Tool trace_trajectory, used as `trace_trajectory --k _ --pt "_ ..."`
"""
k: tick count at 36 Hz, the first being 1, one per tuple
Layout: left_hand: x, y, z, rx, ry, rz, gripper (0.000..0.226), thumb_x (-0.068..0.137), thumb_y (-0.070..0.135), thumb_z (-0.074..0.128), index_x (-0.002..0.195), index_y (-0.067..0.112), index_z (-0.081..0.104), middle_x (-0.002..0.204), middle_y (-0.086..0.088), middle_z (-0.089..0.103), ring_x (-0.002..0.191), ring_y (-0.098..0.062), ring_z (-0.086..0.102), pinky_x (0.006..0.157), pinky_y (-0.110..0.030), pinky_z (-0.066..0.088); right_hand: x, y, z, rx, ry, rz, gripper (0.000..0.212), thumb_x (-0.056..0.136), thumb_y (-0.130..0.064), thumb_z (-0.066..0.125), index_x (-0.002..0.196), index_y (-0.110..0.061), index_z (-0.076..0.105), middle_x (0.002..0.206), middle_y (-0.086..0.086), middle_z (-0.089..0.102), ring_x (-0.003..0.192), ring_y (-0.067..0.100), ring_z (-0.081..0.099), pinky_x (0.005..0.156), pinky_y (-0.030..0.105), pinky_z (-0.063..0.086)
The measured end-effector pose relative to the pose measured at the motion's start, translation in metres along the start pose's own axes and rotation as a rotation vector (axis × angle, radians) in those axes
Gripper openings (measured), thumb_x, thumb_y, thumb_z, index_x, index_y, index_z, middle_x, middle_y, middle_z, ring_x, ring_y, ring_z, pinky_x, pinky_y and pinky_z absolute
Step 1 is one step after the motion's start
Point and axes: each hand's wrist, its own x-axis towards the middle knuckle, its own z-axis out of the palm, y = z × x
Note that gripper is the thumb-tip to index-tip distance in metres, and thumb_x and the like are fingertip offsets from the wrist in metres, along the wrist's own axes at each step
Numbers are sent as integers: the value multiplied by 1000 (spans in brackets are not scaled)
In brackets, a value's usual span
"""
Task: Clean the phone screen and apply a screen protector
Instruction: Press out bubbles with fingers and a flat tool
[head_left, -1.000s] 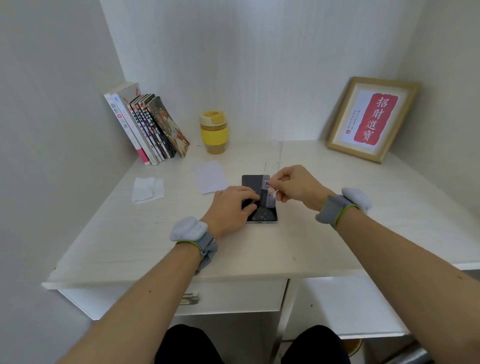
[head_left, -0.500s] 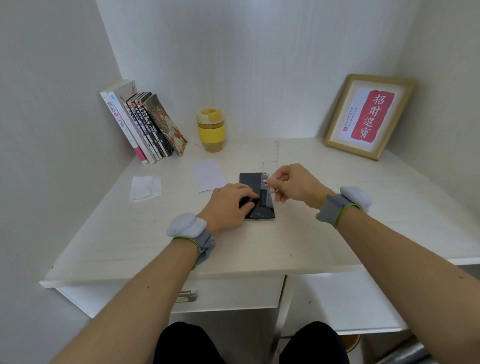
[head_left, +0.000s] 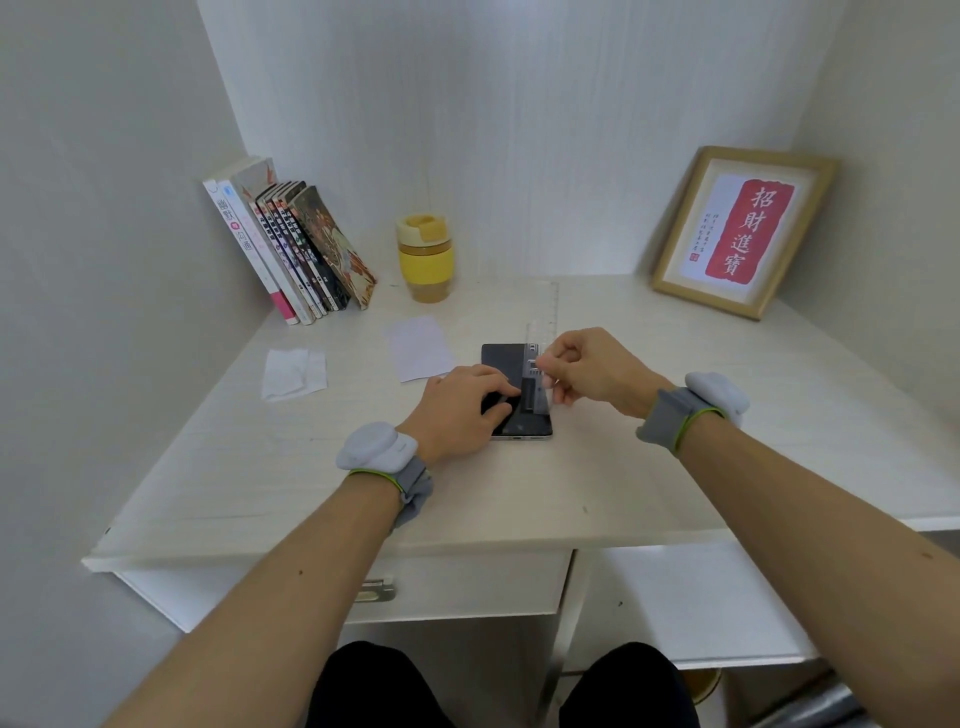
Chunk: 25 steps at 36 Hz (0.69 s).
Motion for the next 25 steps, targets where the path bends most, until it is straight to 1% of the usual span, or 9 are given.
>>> trace_trajectory --k 2,4,6,10,15,17,22,25 --pt "0 0 0 3 -6 -3 28 95 32 52 122 31 61 135 11 52 129 -15 43 109 -45 32 3 1 1 -1 30 -2 13 96 -13 61 87 -3 61 72 12 67 52 21 61 51 28 53" --pt "1 0 0 7 -7 -3 29 95 32 52 123 32 61 135 11 52 129 -15 43 109 -45 32 3 2 1 -4 18 8 13 96 -13 61 89 -3 60 73 12 67 51 20 60 50 26 51" --pt "1 -1 -1 11 -7 -3 29 95 32 52 122 32 61 135 11 53 129 -15 43 108 -45 33 0 2 1 -4 -31 20 12 97 -13 60 91 -2 60 73 12 66 51 19 59 50 25 50" --pt "1 -1 0 22 -9 -5 29 95 33 51 122 33 61 135 12 52 128 -16 43 108 -44 32 -5 5 -3 21 -124 49 12 97 -12 60 89 -3 59 72 12 65 49 19 57 49 25 49" --pt "1 0 1 13 3 -8 28 95 32 52 122 32 61 135 11 52 128 -16 44 107 -45 33 -7 4 -6 25 -179 75 12 96 -13 61 90 -3 59 73 12 66 53 20 58 52 26 50" --pt "1 1 0 14 4 -10 28 95 31 52 121 32 61 134 11 53 128 -16 44 108 -45 33 -7 2 -6 31 -174 73 12 97 -13 61 89 -4 59 73 12 66 53 20 59 53 26 51" --pt "0 1 1 12 -1 -11 28 95 30 51 121 31 61 135 11 52 128 -16 43 108 -46 33 -3 2 0 37 -62 45 13 97 -15 59 91 -4 60 76 13 67 52 19 59 53 27 51" --pt "0 2 1 18 -4 -12 29 95 29 51 122 29 61 135 10 52 129 -17 43 108 -46 33 -4 3 2 35 -91 51 13 97 -14 60 89 -4 60 74 12 67 51 20 59 50 27 50"
